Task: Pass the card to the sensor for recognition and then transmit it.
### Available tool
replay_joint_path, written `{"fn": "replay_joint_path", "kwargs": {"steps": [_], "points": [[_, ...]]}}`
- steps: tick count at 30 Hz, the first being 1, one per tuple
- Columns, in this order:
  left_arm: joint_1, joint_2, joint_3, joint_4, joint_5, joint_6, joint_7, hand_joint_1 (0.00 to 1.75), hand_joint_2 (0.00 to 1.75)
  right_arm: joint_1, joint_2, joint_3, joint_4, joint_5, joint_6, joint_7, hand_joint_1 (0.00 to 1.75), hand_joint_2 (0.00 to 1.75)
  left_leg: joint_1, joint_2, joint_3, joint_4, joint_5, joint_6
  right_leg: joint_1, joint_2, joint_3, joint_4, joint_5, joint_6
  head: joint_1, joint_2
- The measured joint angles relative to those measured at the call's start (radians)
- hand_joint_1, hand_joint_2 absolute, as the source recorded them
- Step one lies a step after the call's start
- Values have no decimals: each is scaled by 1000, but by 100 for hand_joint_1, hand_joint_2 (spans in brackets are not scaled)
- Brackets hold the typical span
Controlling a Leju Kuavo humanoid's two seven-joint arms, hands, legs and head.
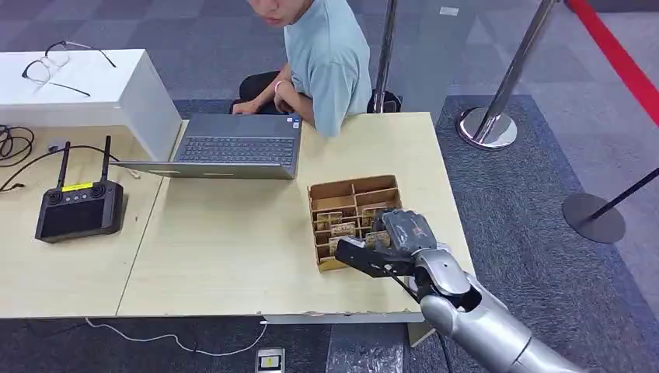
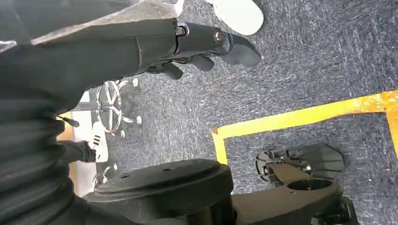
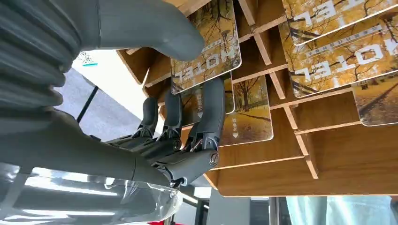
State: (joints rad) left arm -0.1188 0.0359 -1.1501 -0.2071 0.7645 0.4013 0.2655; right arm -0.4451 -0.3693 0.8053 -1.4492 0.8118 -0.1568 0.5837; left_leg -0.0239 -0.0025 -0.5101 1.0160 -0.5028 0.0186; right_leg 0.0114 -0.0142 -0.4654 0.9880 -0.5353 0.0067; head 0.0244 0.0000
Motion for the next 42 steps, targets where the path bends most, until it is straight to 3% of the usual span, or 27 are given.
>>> {"fn": "replay_joint_path", "kwargs": {"steps": [42], "points": [[0, 0, 0, 0, 3, 2, -3, 0, 175, 8, 3, -8, 10, -16, -13, -10, 98, 175, 0, 0, 0, 0, 0, 0, 0, 0, 0, 0, 0, 0, 0, 0]]}}
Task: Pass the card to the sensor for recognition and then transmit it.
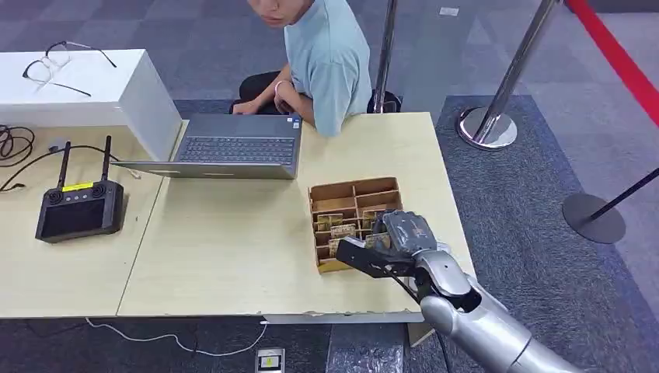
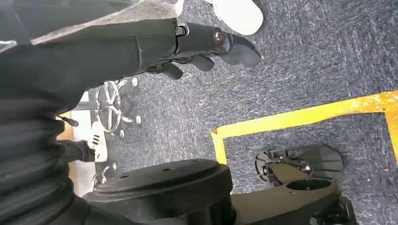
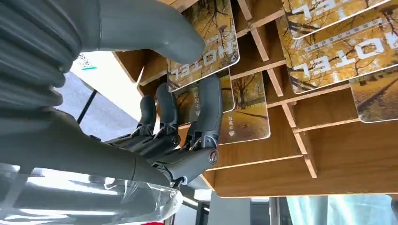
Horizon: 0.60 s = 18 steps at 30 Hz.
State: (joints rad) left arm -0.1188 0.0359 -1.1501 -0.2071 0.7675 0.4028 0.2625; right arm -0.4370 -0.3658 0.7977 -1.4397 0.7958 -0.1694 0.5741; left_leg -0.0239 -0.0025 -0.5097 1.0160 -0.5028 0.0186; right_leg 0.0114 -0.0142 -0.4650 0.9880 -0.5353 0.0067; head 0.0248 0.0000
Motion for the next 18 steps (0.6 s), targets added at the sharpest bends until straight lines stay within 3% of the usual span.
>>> {"fn": "replay_joint_path", "kwargs": {"steps": [18], "points": [[0, -1, 0, 0, 0, 4, 3, 0, 175, 9, 9, 0, 23, -17, -9, -11, 96, 175, 0, 0, 1, 0, 0, 0, 0, 0, 1, 0, 0, 0, 0, 0]]}}
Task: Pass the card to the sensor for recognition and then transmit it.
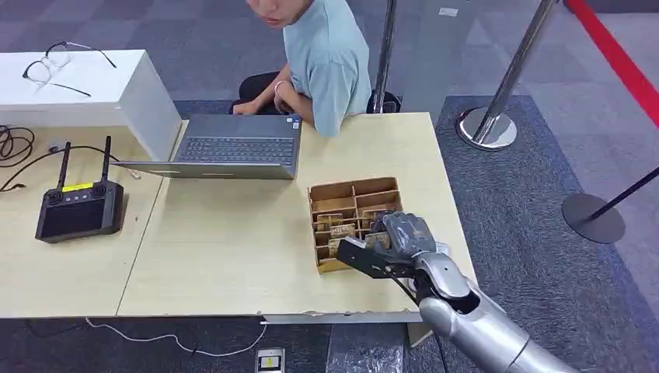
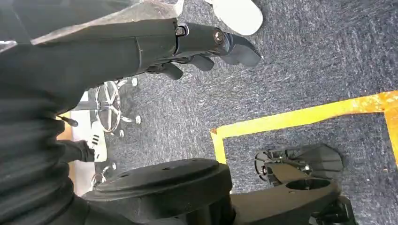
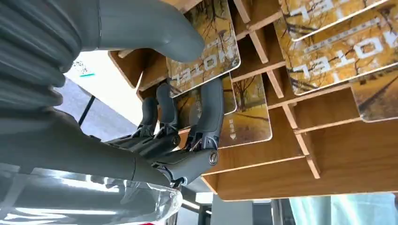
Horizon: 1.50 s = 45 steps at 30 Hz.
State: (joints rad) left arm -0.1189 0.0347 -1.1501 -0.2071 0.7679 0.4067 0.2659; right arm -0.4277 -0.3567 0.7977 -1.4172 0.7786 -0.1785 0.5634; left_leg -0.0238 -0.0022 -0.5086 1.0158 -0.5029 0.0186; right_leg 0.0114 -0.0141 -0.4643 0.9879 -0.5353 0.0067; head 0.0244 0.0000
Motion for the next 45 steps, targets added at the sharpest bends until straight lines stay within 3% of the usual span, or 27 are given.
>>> {"fn": "replay_joint_path", "kwargs": {"steps": [5, 7, 8, 9, 32, 45], "points": [[0, 0, 0, 0, 0, 0, 0, 0, 175, 4, 2, 0, 8, -4, -3, -2, 103, 175, 0, 0, 1, 0, 0, 0, 0, 0, 1, 0, 0, 0, 0, 0], [0, 0, 0, 0, 0, 0, 0, 0, 175, 5, 2, 0, 9, -6, -5, -3, 141, 175, 0, 0, 1, 0, 0, 0, 0, 0, 1, 0, 0, 0, 0, 0], [0, 0, 0, 0, 0, 0, 0, 0, 175, 5, 3, 0, 11, -7, -5, -4, 150, 175, 0, 0, 1, 0, 0, 0, 0, 0, 1, 0, 0, 0, 0, 0], [0, 0, 0, 0, -1, 0, 0, 0, 175, 5, 4, 0, 12, -8, -6, -4, 175, 175, 0, 0, 1, 0, 0, 0, 0, 0, 1, 0, 0, 0, 0, 0], [0, 1, 0, 0, -3, 0, -4, 0, 175, 8, 9, -1, 4, -15, -49, -27, 175, 175, 0, 0, 1, 0, 0, 0, 0, 0, 1, 0, 0, 0, 0, 0], [0, 2, 0, 0, 6, 4, -16, 0, 175, -47, 20, 2, -113, 0, -32, -25, 175, 175, 0, 0, -1, 0, 0, 0, 0, 0, -1, 0, 0, 0, 0, 0]]}}
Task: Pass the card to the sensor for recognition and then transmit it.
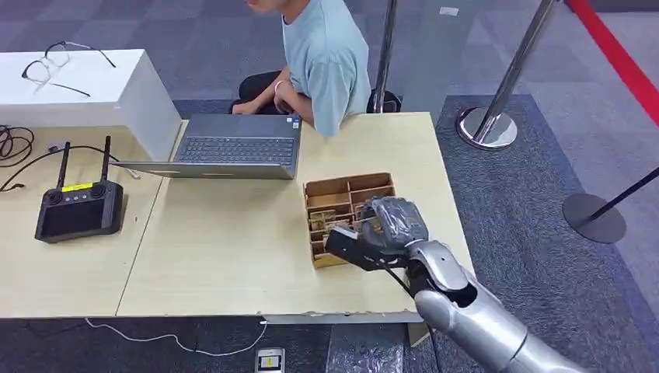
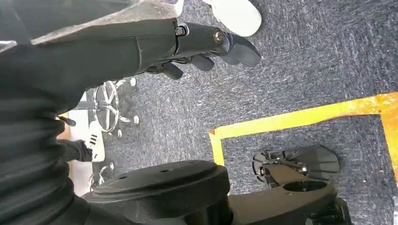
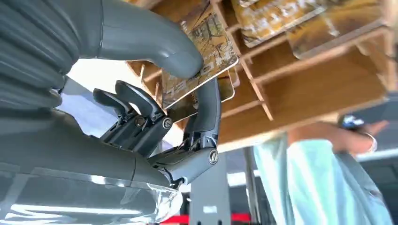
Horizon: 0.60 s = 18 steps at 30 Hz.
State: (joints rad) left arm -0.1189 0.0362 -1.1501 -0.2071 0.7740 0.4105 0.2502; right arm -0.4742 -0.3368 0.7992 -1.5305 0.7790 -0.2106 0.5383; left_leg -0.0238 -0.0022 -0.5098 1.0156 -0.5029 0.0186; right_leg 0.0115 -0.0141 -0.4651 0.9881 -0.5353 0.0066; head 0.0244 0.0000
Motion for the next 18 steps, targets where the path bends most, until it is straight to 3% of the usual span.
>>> {"fn": "replay_joint_path", "kwargs": {"steps": [18], "points": [[0, 0, 0, 0, 3, 0, -12, 0, 175, -47, 11, 9, -64, -7, 19, 3, 175, 175, 0, 0, 0, 0, 0, 0, 0, 0, 0, 0, 0, 0, 0, 0]]}}
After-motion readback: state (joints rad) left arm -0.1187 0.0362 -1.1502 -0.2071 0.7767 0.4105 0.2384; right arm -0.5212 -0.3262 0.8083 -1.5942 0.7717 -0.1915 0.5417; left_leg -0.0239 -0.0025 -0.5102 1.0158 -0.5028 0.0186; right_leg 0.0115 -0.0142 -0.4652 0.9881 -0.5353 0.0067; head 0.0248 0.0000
